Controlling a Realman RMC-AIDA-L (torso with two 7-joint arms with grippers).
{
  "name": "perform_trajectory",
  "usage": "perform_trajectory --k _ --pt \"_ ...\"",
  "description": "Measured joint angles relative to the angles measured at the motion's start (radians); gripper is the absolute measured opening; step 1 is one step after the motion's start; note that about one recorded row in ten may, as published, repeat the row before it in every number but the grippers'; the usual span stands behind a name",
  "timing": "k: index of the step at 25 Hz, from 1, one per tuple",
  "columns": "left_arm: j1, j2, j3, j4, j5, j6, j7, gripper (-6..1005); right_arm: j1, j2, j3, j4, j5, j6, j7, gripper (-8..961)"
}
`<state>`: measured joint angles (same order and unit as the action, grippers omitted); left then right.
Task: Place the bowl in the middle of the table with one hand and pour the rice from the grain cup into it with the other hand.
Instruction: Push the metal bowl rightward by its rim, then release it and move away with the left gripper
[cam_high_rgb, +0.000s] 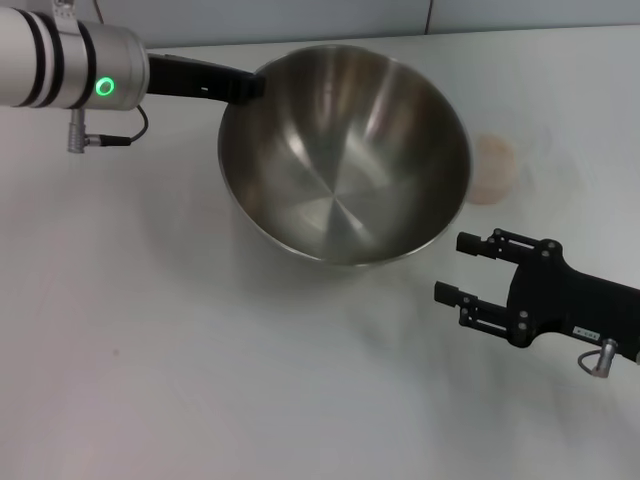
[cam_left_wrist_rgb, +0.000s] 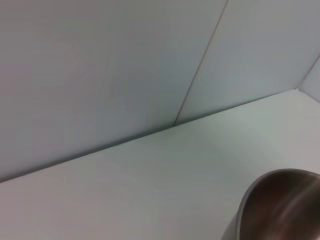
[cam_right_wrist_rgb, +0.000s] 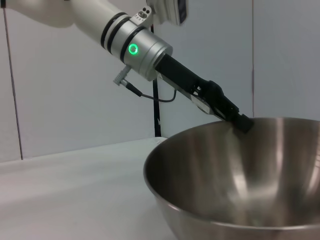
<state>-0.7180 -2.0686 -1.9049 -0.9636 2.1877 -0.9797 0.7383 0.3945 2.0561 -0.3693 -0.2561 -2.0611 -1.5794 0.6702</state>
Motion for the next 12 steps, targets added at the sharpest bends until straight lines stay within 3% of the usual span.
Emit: perform_trajectory --k 12 --pt "-0.005 -0.001 0.001 0.055 -0.005 0.040 0.016 50 0.000 0.001 -0.003 0.000 0.000 0.005 -0.001 652"
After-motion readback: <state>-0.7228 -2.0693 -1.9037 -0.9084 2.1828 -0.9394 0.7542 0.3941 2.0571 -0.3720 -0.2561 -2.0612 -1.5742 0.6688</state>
